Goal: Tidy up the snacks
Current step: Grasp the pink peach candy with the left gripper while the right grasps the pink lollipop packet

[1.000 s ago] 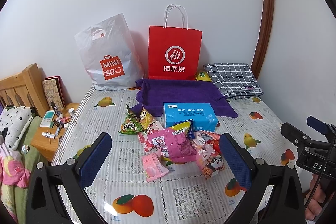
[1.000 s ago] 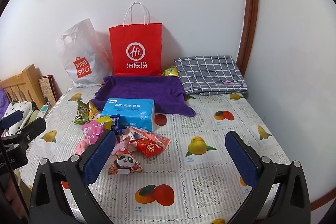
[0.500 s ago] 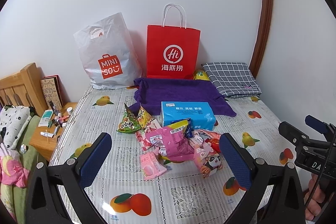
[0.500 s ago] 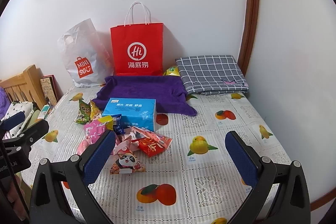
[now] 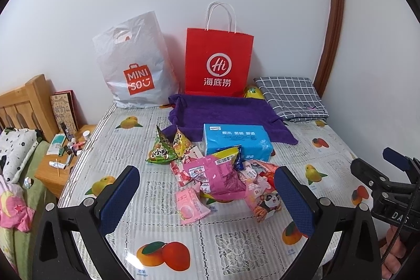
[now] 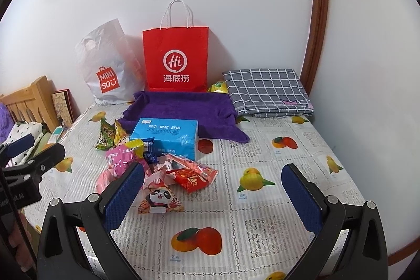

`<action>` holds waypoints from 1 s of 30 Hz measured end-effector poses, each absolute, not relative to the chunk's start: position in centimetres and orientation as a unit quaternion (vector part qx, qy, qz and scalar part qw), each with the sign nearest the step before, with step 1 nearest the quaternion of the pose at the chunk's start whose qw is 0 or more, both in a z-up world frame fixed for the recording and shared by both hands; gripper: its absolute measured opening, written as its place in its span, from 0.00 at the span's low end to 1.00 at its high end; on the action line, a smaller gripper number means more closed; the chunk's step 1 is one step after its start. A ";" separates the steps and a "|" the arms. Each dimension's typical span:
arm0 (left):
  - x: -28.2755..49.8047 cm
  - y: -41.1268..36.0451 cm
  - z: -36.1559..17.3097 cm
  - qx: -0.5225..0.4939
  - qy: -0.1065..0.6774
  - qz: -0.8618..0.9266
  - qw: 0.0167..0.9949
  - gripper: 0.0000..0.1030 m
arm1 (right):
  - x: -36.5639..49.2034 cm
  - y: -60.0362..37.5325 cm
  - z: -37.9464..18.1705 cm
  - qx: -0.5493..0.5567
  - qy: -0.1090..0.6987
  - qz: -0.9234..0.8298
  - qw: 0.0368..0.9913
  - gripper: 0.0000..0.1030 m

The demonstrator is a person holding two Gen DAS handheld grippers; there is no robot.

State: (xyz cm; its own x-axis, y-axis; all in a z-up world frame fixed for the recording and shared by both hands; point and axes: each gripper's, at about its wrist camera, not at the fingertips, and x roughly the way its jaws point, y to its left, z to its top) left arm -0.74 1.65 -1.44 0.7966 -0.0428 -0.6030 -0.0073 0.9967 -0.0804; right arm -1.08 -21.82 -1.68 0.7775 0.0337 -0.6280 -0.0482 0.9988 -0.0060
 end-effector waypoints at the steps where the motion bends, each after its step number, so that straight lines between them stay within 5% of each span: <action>1: -0.6 1.7 -1.6 -0.040 0.320 -0.010 0.947 1.00 | -1.0 -21.8 -1.9 -0.010 0.334 0.023 0.942 1.00; 23: 6.8 5.3 -10.9 -0.055 0.420 -0.001 0.906 0.99 | 8.4 -22.7 -11.1 0.014 0.385 0.063 0.921 0.91; 30: 8.1 5.5 -15.4 -0.059 0.458 -0.001 0.887 0.85 | 10.1 -22.6 -13.0 -0.006 0.394 0.062 0.917 0.82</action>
State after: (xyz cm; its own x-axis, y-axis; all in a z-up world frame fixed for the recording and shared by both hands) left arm 8.05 5.52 -15.40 0.5809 -0.0550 -0.8121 -0.0531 0.9930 -0.1052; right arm 10.10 -22.64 -13.03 0.6810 0.1097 -0.7240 -0.1189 0.9922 0.0385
